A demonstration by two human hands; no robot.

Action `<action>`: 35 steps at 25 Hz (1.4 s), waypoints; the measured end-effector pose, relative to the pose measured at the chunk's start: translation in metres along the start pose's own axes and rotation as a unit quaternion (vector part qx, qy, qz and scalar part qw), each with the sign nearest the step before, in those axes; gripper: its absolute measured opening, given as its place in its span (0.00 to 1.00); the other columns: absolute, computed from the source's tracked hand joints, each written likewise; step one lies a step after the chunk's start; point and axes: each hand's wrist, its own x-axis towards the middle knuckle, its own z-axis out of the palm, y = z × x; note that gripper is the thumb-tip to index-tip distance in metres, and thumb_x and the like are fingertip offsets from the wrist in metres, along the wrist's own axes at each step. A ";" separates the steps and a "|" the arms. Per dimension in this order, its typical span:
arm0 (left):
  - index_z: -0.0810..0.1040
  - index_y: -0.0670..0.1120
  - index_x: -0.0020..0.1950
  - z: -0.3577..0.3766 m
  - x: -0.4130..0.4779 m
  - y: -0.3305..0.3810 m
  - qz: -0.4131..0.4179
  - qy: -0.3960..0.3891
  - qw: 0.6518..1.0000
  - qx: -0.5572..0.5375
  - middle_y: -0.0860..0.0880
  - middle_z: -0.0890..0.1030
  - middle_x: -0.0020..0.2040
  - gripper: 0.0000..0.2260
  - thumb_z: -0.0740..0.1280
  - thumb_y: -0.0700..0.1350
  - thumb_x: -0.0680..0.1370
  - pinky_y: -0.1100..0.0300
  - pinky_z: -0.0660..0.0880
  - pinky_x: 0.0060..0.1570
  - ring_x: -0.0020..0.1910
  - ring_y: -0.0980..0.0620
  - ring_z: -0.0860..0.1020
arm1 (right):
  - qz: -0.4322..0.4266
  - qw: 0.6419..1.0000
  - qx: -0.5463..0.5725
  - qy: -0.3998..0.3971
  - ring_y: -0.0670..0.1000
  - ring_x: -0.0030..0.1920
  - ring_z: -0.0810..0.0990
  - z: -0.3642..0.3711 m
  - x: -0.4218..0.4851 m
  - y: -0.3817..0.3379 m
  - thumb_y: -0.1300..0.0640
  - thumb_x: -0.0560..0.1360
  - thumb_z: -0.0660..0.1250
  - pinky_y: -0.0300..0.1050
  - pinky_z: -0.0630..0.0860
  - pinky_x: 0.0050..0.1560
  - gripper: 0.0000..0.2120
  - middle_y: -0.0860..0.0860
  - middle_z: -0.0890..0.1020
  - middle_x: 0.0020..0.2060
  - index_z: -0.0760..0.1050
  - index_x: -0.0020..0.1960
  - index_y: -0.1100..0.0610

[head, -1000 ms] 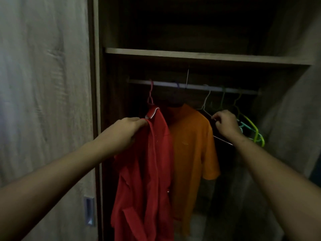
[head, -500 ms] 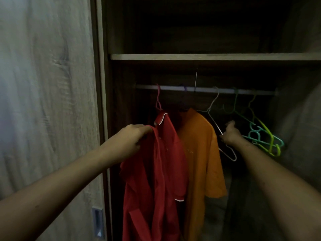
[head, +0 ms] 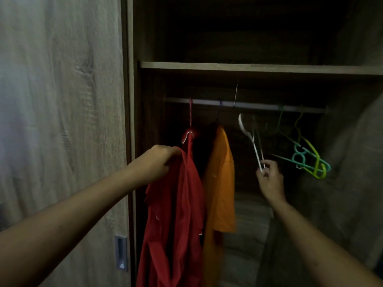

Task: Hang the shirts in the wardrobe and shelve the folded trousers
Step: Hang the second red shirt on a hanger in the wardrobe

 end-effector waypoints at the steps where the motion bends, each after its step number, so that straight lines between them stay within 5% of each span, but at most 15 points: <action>1: 0.73 0.49 0.66 0.000 0.001 0.001 -0.008 -0.003 1.000 -0.006 0.48 0.78 0.59 0.24 0.60 0.30 0.73 0.58 0.77 0.56 0.57 0.51 0.77 | 0.039 0.999 0.009 -0.013 0.49 0.34 0.75 0.000 -0.005 0.005 0.64 0.75 0.65 0.39 0.68 0.32 0.19 0.49 0.76 0.32 0.68 0.65 0.59; 3: 0.74 0.49 0.65 0.000 0.003 0.002 -0.015 -0.010 1.000 -0.016 0.47 0.79 0.59 0.24 0.59 0.30 0.72 0.57 0.79 0.54 0.55 0.52 0.79 | 0.088 0.996 0.007 -0.011 0.49 0.34 0.74 -0.003 -0.013 0.008 0.62 0.74 0.68 0.38 0.67 0.32 0.19 0.49 0.76 0.31 0.70 0.63 0.60; 7: 0.75 0.47 0.65 0.004 0.004 0.005 -0.036 -0.025 0.998 -0.034 0.44 0.81 0.59 0.25 0.58 0.30 0.72 0.51 0.81 0.50 0.51 0.49 0.82 | 0.047 0.995 0.087 0.032 0.52 0.38 0.74 -0.014 -0.042 0.007 0.60 0.75 0.67 0.35 0.68 0.32 0.03 0.59 0.77 0.35 0.76 0.49 0.56; 11: 0.74 0.49 0.67 0.009 0.004 0.018 -0.056 -0.048 0.996 -0.040 0.44 0.78 0.61 0.24 0.58 0.31 0.74 0.56 0.81 0.49 0.52 0.48 0.81 | 0.008 0.969 0.246 -0.002 0.40 0.30 0.71 -0.028 -0.072 -0.032 0.60 0.80 0.58 0.30 0.64 0.23 0.07 0.44 0.75 0.32 0.73 0.48 0.51; 16: 0.74 0.47 0.68 0.007 0.009 0.033 -0.064 -0.069 0.995 -0.046 0.46 0.78 0.64 0.25 0.59 0.31 0.73 0.65 0.73 0.48 0.57 0.49 0.79 | -0.080 0.869 0.488 -0.004 0.40 0.28 0.68 -0.044 -0.090 -0.138 0.60 0.82 0.53 0.31 0.62 0.27 0.06 0.52 0.72 0.34 0.68 0.50 0.53; 19: 0.75 0.46 0.66 0.006 0.011 0.037 -0.075 -0.065 0.992 -0.084 0.46 0.79 0.57 0.22 0.60 0.32 0.75 0.70 0.73 0.32 0.43 0.50 0.79 | -0.085 0.843 0.531 -0.025 0.43 0.30 0.70 -0.014 -0.106 -0.160 0.61 0.82 0.52 0.33 0.65 0.30 0.06 0.54 0.75 0.34 0.67 0.50 0.55; 22: 0.77 0.46 0.64 0.001 0.007 0.030 -0.105 -0.048 0.971 -0.208 0.42 0.81 0.55 0.19 0.59 0.31 0.76 0.59 0.77 0.34 0.39 0.49 0.78 | -0.029 0.874 0.483 -0.044 0.48 0.37 0.74 0.030 -0.131 -0.123 0.58 0.80 0.56 0.40 0.69 0.41 0.06 0.52 0.79 0.35 0.69 0.46 0.53; 26: 0.78 0.43 0.57 -0.028 -0.008 0.008 -0.144 -0.032 0.922 -0.359 0.46 0.83 0.39 0.17 0.56 0.28 0.77 0.68 0.73 0.24 0.28 0.57 0.79 | 0.036 0.951 0.297 -0.080 0.46 0.38 0.78 0.031 -0.149 -0.045 0.61 0.79 0.58 0.44 0.72 0.47 0.09 0.51 0.80 0.35 0.70 0.41 0.53; 28: 0.80 0.45 0.58 -0.033 -0.011 -0.008 -0.151 -0.044 0.942 -0.296 0.45 0.83 0.50 0.21 0.55 0.27 0.76 0.56 0.81 0.35 0.41 0.49 0.83 | -0.006 0.977 0.150 -0.149 0.37 0.36 0.77 0.013 -0.146 -0.023 0.61 0.80 0.58 0.35 0.71 0.45 0.09 0.48 0.79 0.33 0.70 0.42 0.55; 30: 0.80 0.49 0.60 -0.023 -0.012 -0.015 -0.097 -0.063 0.986 -0.120 0.46 0.80 0.60 0.25 0.56 0.27 0.73 0.46 0.81 0.49 0.51 0.44 0.82 | -0.069 0.977 0.037 -0.199 0.36 0.37 0.78 0.000 -0.139 -0.022 0.58 0.77 0.58 0.32 0.70 0.42 0.06 0.46 0.80 0.33 0.71 0.43 0.58; 33: 0.79 0.51 0.62 -0.001 -0.010 -0.001 0.005 -0.110 0.994 0.017 0.49 0.79 0.64 0.26 0.60 0.29 0.71 0.51 0.78 0.56 0.55 0.47 0.81 | -0.150 0.973 -0.018 -0.176 0.38 0.35 0.77 -0.003 -0.122 -0.047 0.60 0.77 0.61 0.30 0.67 0.37 0.07 0.49 0.79 0.34 0.74 0.44 0.62; 35: 0.79 0.52 0.61 0.010 -0.009 0.009 0.043 -0.130 0.991 0.014 0.50 0.81 0.59 0.24 0.60 0.32 0.71 0.53 0.79 0.54 0.52 0.49 0.82 | -0.206 0.958 -0.065 -0.189 0.45 0.37 0.78 0.000 -0.115 -0.066 0.60 0.77 0.61 0.33 0.64 0.36 0.08 0.53 0.80 0.36 0.76 0.44 0.63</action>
